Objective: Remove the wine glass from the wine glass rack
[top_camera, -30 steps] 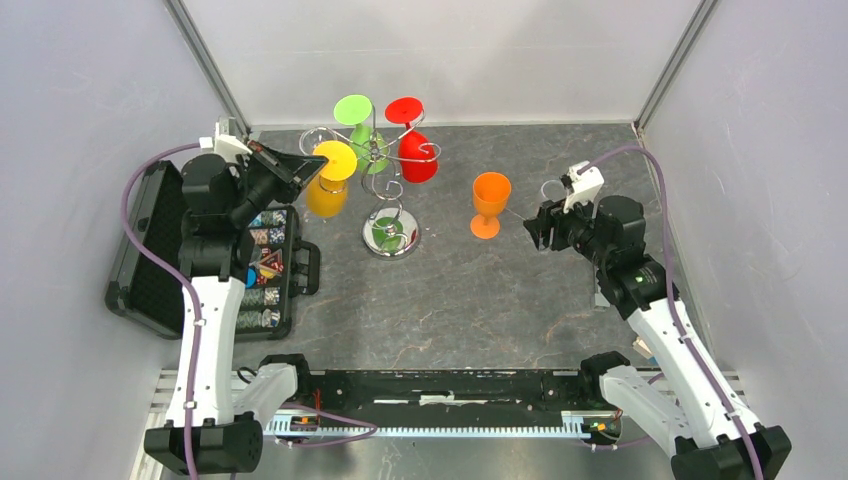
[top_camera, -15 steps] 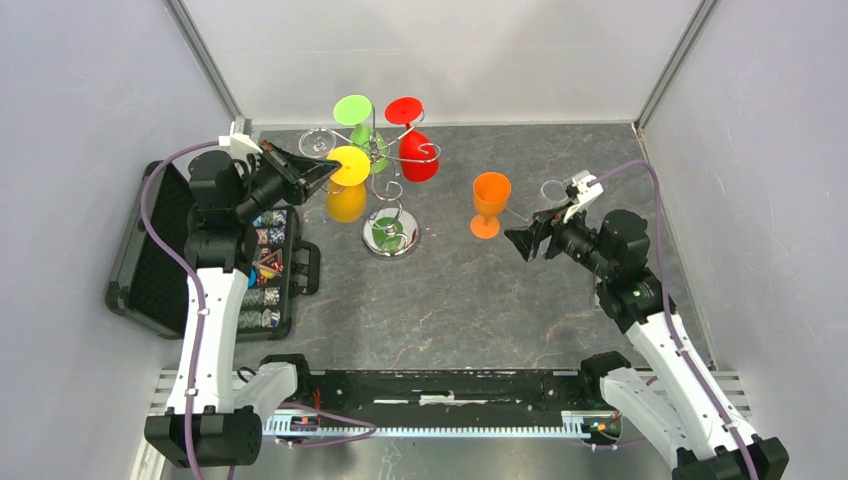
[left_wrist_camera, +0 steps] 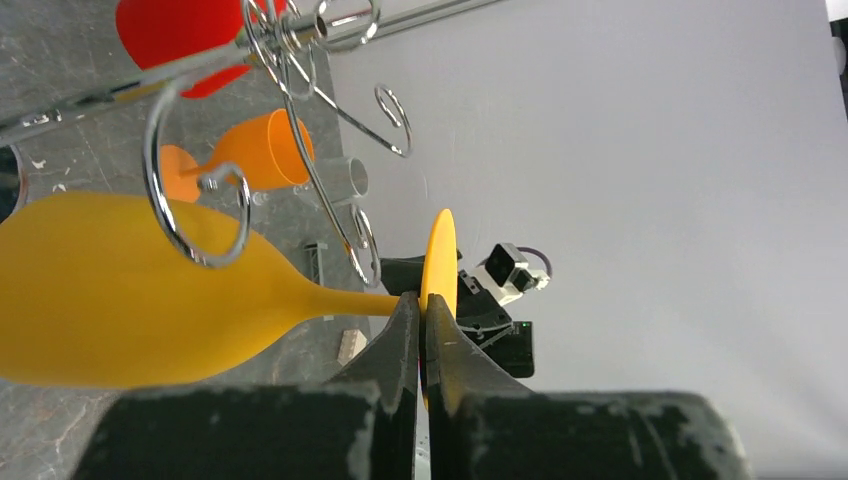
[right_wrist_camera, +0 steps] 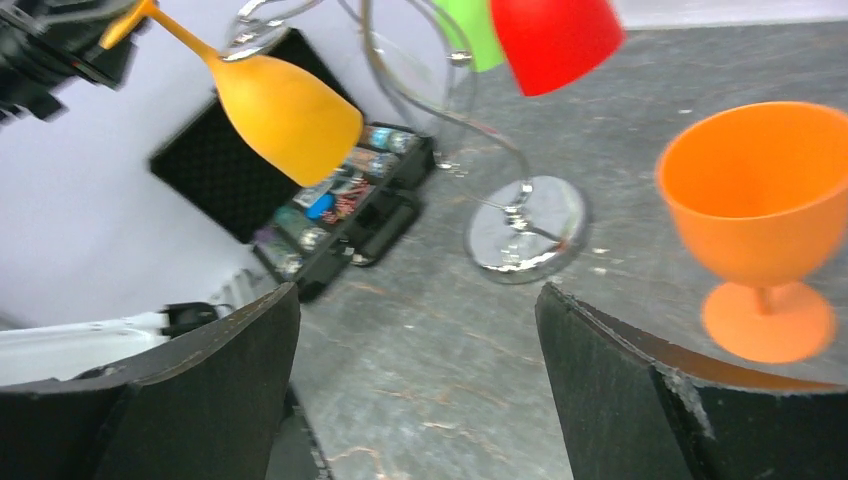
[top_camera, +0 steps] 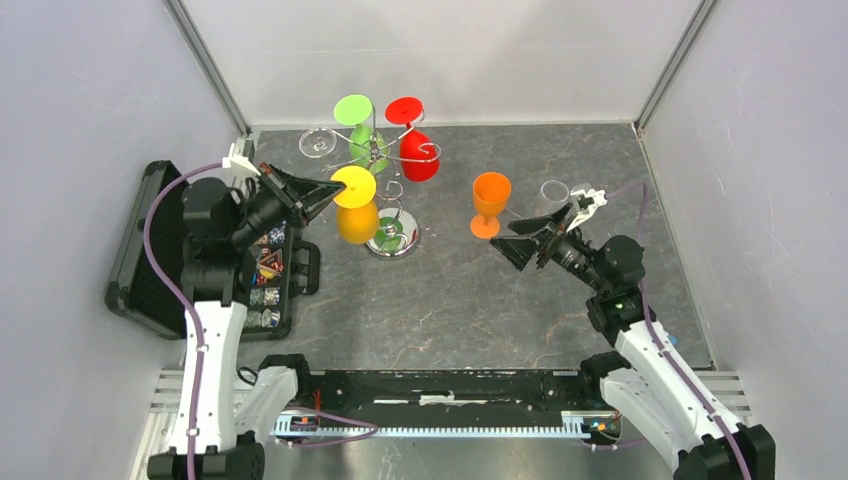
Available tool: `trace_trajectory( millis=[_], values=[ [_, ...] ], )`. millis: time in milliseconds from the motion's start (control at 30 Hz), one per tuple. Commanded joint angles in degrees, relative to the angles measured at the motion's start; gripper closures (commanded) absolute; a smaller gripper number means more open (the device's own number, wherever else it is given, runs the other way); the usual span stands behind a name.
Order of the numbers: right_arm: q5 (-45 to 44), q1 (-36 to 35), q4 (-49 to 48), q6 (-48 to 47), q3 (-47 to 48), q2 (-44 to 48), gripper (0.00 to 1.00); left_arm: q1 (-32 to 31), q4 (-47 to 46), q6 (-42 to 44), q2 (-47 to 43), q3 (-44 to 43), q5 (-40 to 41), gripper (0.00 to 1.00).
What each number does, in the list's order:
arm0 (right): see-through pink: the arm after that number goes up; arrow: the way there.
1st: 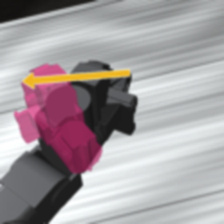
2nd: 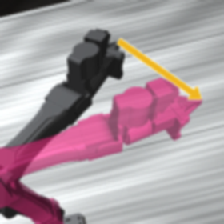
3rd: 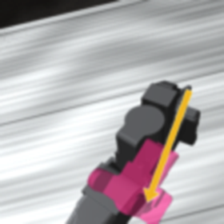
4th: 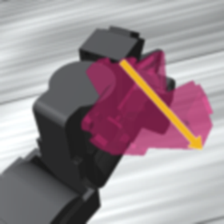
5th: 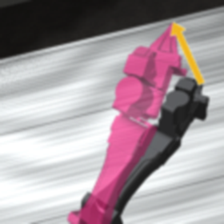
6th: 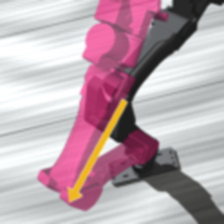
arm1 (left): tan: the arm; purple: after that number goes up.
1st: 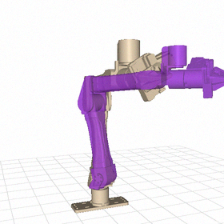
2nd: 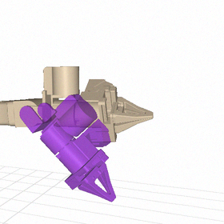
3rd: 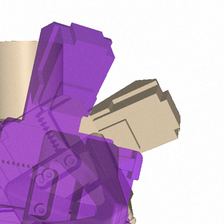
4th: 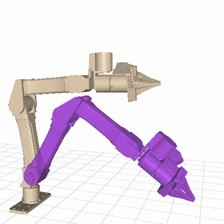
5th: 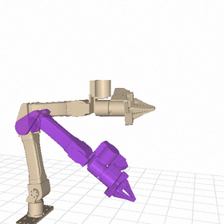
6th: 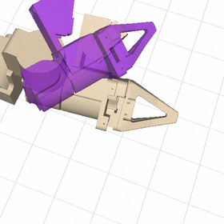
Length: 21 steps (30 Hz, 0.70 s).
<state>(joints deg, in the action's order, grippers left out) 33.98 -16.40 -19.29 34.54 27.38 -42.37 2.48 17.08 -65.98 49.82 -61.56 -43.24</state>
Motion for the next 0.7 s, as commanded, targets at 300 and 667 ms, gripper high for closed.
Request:
trace_trajectory(
  millis=[300, 667],
  values=[
    [-11.4, -23.4, -36.4, 22.0, -7.1, -7.4, 0.04, -1.8, -3.1, -15.4, -15.3, 8.7, -4.4, 0.98],
    [-26.2, -37.8, -45.9, 25.1, -4.8, -19.5, 0.02, -4.0, -22.1, -31.9, -17.9, 13.8, -5.5, 0.98]
  ],
)
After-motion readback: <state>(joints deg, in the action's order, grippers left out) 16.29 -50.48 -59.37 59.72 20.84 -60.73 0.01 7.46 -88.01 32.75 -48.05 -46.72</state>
